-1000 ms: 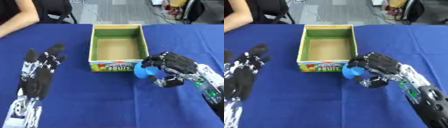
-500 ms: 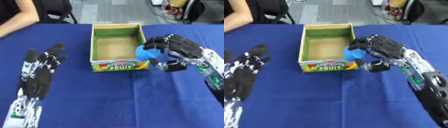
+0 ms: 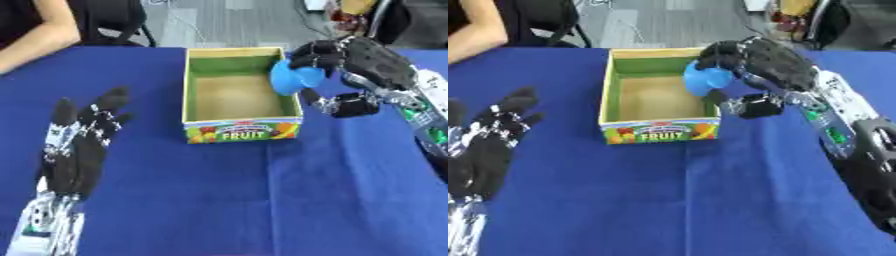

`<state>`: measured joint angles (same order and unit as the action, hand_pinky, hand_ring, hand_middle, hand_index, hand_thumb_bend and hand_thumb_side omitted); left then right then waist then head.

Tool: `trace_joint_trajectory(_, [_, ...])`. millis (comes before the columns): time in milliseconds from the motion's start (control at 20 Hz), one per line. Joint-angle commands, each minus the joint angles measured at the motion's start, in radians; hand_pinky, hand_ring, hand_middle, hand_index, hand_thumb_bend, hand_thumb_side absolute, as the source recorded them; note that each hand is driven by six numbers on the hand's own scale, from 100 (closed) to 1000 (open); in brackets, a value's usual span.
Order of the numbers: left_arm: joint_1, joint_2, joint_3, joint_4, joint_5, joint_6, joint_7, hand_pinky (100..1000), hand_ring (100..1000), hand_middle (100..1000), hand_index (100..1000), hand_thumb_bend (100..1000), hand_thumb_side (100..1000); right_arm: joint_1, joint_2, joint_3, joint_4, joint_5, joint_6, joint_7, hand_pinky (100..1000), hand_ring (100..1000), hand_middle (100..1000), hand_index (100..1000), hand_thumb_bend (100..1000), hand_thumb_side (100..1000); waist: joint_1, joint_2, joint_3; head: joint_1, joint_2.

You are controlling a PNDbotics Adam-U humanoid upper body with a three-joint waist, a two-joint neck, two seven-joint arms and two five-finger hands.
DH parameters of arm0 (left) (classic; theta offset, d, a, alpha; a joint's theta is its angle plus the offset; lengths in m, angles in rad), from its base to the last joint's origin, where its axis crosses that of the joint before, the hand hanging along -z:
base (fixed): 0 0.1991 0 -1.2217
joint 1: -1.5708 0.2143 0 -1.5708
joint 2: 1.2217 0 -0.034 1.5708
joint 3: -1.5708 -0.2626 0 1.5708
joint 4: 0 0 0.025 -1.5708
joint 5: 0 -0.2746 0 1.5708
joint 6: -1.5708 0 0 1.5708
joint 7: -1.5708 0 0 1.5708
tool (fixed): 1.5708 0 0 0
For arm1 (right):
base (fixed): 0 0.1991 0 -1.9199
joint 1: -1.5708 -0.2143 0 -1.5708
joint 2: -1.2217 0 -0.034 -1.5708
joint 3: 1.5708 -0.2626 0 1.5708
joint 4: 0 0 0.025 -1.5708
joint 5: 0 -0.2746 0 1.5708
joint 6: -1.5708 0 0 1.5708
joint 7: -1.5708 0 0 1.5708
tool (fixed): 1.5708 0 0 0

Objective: Pick up objects on the table and place them in the box.

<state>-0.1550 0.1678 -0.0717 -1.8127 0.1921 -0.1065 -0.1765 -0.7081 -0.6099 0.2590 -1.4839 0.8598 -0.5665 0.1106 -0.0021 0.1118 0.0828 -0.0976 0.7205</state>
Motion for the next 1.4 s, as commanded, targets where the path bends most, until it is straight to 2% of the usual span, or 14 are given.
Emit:
trace_joint_trajectory(50, [-0.012, 0.006, -0.007, -0.012, 0.005, -0.002, -0.007, 907, 977, 924, 780, 819, 1000, -0.053, 0.014, -0.012, 0.053, 0.016, 0.0, 0.006, 399, 370, 724, 822, 100, 150, -0.002, -0.015, 0.006, -0.018, -0.011])
trace_joint_trajectory(400, [-0.016, 0.002, -0.012, -0.011, 0.008, 0.0, -0.012, 906, 977, 925, 779, 819, 1000, -0.158, 0.112, -0.036, 0.293, 0.083, -0.009, -0.017, 419, 371, 718, 823, 100, 154, 0.001, -0.013, 0.015, -0.027, -0.011])
trace_joint_trajectory(650, [-0.021, -0.004, -0.018, -0.012, 0.012, 0.001, -0.018, 906, 977, 924, 779, 819, 1000, -0.22, 0.181, -0.063, 0.474, 0.112, -0.012, -0.043, 478, 391, 731, 826, 100, 156, 0.006, -0.011, 0.023, -0.032, -0.014])
trace_joint_trajectory(800, [-0.023, -0.006, -0.02, -0.011, 0.013, 0.002, -0.02, 906, 978, 925, 778, 819, 1000, -0.234, 0.198, -0.068, 0.522, 0.132, -0.022, -0.059, 536, 460, 756, 841, 100, 183, 0.007, -0.009, 0.026, -0.033, -0.017])
trace_joint_trajectory(850, [-0.024, -0.006, -0.02, -0.011, 0.013, 0.002, -0.02, 906, 978, 925, 778, 819, 1000, -0.235, 0.2, -0.068, 0.528, 0.139, -0.025, -0.066, 570, 501, 776, 855, 100, 220, 0.006, -0.008, 0.026, -0.032, -0.017])
trace_joint_trajectory(900, [-0.024, -0.006, -0.02, -0.011, 0.013, 0.002, -0.02, 906, 978, 925, 778, 819, 1000, -0.233, 0.2, -0.065, 0.533, 0.15, -0.03, -0.068, 725, 728, 881, 935, 100, 449, 0.006, -0.007, 0.026, -0.03, -0.016])
trace_joint_trajectory(950, [-0.024, -0.006, -0.02, -0.011, 0.013, 0.002, -0.02, 906, 978, 925, 778, 819, 1000, -0.231, 0.199, -0.063, 0.536, 0.165, -0.036, -0.067, 663, 632, 839, 901, 100, 371, 0.006, -0.007, 0.026, -0.029, -0.016])
trace_joint_trajectory(1000, [-0.024, -0.006, -0.02, -0.011, 0.013, 0.002, -0.02, 906, 978, 925, 778, 820, 1000, -0.229, 0.2, -0.061, 0.541, 0.178, -0.042, -0.062, 944, 951, 1000, 1000, 100, 701, 0.005, -0.006, 0.026, -0.027, -0.016])
trace_joint_trajectory(1050, [-0.024, -0.006, -0.02, -0.011, 0.013, 0.002, -0.02, 906, 979, 925, 778, 820, 1000, -0.226, 0.2, -0.059, 0.549, 0.191, -0.049, -0.051, 1000, 1000, 1000, 1000, 211, 802, 0.005, -0.006, 0.026, -0.026, -0.016])
trace_joint_trajectory(1100, [-0.024, -0.006, -0.021, -0.011, 0.013, 0.002, -0.02, 906, 979, 925, 778, 819, 1000, -0.225, 0.202, -0.06, 0.555, 0.198, -0.057, -0.04, 1000, 1000, 1000, 1000, 253, 847, 0.005, -0.006, 0.026, -0.025, -0.015])
trace_joint_trajectory(1150, [-0.024, -0.006, -0.021, -0.011, 0.013, 0.002, -0.02, 906, 979, 925, 778, 819, 1000, -0.224, 0.202, -0.062, 0.559, 0.197, -0.063, -0.032, 1000, 1000, 1000, 1000, 249, 841, 0.005, -0.006, 0.025, -0.024, -0.015])
trace_joint_trajectory(1200, [-0.024, -0.006, -0.021, -0.011, 0.013, 0.002, -0.021, 907, 979, 925, 778, 818, 1000, -0.223, 0.203, -0.065, 0.561, 0.193, -0.066, -0.028, 1000, 1000, 1000, 1000, 274, 896, 0.005, -0.007, 0.024, -0.023, -0.015])
trace_joint_trajectory(1400, [-0.023, -0.005, -0.021, -0.01, 0.012, 0.002, -0.021, 907, 979, 925, 778, 817, 1000, -0.221, 0.197, -0.066, 0.552, 0.173, -0.063, -0.034, 1000, 1000, 1000, 1000, 269, 907, 0.006, -0.008, 0.021, -0.023, -0.017])
